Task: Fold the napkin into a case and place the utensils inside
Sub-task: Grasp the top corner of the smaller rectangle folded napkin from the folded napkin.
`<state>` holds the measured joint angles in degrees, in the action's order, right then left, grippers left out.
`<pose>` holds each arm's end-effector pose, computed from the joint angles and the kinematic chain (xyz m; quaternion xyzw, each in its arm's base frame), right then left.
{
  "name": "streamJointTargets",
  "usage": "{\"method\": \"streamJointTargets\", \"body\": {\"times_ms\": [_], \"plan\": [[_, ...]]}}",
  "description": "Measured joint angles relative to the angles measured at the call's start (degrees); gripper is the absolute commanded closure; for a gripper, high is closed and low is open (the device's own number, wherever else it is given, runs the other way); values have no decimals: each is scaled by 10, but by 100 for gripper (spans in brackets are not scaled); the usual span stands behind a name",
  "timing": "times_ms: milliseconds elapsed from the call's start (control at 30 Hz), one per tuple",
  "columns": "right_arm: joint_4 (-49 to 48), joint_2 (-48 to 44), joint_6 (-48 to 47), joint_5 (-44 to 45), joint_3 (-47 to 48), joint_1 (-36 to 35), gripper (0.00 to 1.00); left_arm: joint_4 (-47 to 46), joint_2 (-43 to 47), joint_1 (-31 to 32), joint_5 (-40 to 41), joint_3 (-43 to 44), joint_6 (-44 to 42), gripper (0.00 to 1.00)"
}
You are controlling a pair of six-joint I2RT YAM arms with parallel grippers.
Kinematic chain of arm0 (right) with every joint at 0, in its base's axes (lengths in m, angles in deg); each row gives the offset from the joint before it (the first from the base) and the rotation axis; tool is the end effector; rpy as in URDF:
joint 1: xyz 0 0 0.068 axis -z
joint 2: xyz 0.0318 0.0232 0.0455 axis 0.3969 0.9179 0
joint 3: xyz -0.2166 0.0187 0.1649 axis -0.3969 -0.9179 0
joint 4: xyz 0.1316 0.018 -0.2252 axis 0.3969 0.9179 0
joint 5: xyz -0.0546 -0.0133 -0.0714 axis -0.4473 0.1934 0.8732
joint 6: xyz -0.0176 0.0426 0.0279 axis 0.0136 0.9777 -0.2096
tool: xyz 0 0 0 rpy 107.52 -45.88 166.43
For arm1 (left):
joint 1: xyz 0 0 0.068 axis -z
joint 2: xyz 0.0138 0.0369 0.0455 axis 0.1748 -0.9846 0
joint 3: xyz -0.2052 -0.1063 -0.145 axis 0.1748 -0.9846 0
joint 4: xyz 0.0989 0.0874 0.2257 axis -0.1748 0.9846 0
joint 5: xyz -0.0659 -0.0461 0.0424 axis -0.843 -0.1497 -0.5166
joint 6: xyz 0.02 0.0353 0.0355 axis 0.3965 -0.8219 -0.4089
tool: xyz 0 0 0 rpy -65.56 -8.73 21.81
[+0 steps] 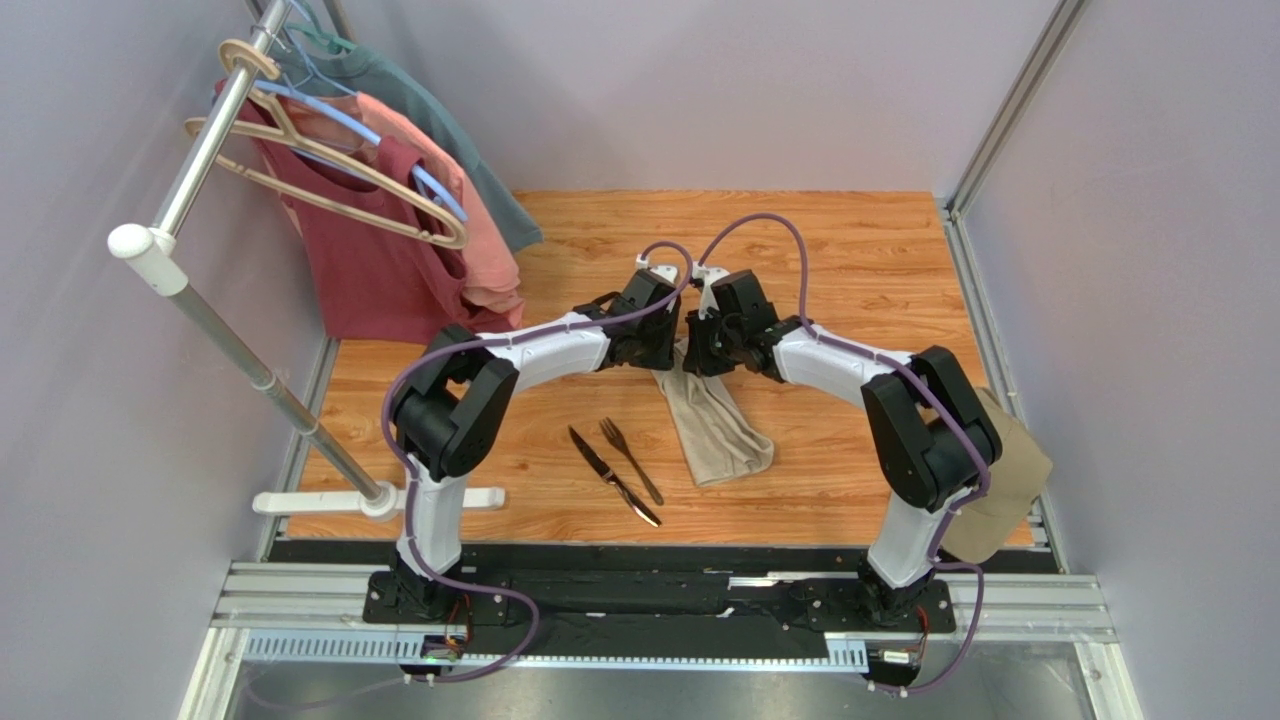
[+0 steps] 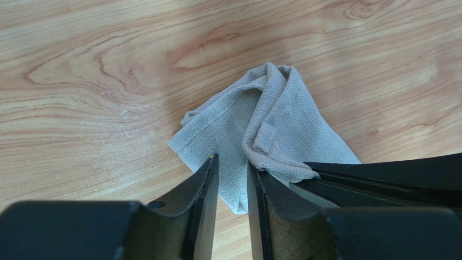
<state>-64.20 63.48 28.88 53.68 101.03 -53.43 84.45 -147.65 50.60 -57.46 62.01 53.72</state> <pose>0.3205 0.1931 0.1801 -0.1720 0.9173 0.2097 0.2915 0.3317 -0.2804 0.1763 0.0834 0.9324 -0.1722 0.3066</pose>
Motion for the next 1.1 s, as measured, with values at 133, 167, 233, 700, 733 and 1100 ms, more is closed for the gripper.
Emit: {"method": "streamJointTargets", "body": {"times_ms": [133,167,233,700,733,1100], "plan": [[0,0,5,-5,0,0,100,2,-1,6,7,0,-7,61],[0,0,5,-6,0,0,100,3,-1,9,11,0,-9,60],[0,0,8,-9,0,0,100,5,-2,14,15,0,-11,60],[10,0,9,-12,0,6,100,32,-27,18,41,28,-6,92],[10,0,8,-12,0,7,100,36,-27,18,42,31,-6,93],[34,-2,-14,-14,0,13,100,60,-30,3,11,54,37,100]]}}
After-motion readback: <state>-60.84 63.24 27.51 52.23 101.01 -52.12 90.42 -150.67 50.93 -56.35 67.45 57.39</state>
